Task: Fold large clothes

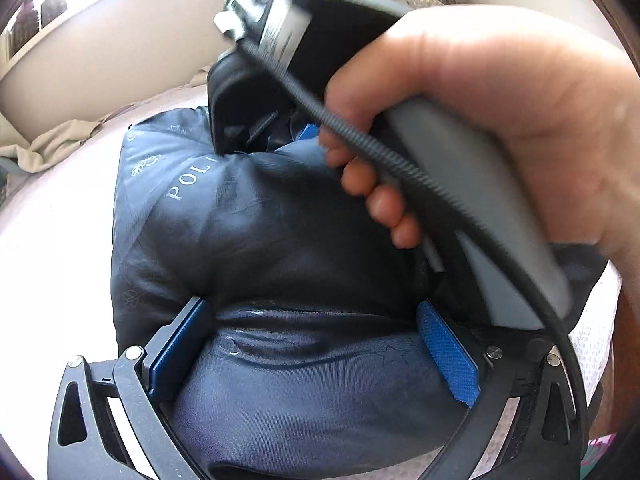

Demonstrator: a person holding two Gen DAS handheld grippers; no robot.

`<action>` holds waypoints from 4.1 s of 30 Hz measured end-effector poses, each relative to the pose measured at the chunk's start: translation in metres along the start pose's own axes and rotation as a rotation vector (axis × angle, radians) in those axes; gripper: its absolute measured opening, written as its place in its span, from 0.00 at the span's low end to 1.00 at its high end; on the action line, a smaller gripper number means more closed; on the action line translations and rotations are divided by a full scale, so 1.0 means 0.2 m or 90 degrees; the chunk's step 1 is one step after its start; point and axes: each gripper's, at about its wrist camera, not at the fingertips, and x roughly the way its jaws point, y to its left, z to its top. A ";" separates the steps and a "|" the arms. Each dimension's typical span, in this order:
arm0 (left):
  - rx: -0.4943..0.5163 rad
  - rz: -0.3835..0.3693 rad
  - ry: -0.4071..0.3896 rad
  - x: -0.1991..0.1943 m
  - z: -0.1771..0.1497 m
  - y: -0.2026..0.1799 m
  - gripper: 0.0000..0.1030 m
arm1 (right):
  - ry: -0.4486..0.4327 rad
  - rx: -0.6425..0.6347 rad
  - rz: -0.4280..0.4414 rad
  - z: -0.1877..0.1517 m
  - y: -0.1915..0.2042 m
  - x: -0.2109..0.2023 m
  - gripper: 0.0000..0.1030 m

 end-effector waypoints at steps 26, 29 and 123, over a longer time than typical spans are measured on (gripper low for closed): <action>0.000 0.012 0.048 0.05 0.12 -0.07 1.00 | -0.127 0.184 0.122 -0.27 -0.36 -0.81 0.81; -0.004 0.007 0.056 0.07 0.13 -0.05 1.00 | -0.161 0.225 0.071 -0.41 -0.50 -0.89 0.87; -0.516 -0.452 -0.062 -0.18 0.04 1.55 0.64 | 0.044 0.291 0.503 -0.26 -0.07 -0.09 0.33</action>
